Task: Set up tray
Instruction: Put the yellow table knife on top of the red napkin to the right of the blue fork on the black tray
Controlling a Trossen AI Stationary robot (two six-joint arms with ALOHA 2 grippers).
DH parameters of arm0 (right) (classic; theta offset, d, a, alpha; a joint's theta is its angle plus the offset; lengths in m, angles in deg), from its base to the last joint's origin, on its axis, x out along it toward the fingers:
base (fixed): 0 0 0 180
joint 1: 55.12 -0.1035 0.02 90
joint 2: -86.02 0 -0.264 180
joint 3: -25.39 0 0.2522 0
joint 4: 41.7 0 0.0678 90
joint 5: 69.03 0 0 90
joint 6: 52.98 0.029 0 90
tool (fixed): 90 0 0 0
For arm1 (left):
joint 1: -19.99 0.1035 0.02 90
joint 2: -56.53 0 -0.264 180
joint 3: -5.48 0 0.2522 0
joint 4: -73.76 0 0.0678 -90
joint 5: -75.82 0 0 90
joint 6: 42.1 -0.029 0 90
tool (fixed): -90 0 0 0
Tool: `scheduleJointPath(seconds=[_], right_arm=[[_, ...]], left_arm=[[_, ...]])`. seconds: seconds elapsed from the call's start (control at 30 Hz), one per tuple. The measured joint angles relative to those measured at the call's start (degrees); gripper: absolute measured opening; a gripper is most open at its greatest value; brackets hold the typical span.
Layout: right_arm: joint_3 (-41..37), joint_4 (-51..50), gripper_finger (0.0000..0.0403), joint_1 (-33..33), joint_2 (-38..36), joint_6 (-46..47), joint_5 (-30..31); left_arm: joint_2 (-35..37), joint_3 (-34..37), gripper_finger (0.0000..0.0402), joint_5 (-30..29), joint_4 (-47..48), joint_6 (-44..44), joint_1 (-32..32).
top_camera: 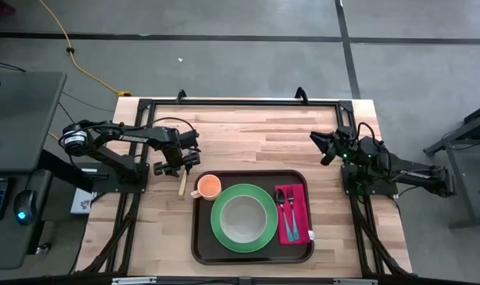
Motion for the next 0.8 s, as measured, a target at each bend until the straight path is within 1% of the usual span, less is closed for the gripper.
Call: scheduleJointPath(seconds=[0.6, 0.7, 0.8], right_arm=[[0.00, 0.00, 0.0073, -0.01, 0.02, 0.00, 0.06], [0.00, 0.00, 0.0073, -0.01, 0.01, 0.00, 0.23], [0.00, 0.00, 0.0073, -0.02, 0.02, 0.96, 0.27]], left_arm=[[0.02, 0.04, 0.0074, -2.60, 1.01, 0.16, -0.02], [0.04, 0.02, 0.0056, -2.70, 0.90, 0.27, -0.02], [0.04, 0.02, 0.0052, -2.81, 0.82, 0.26, 0.00]])
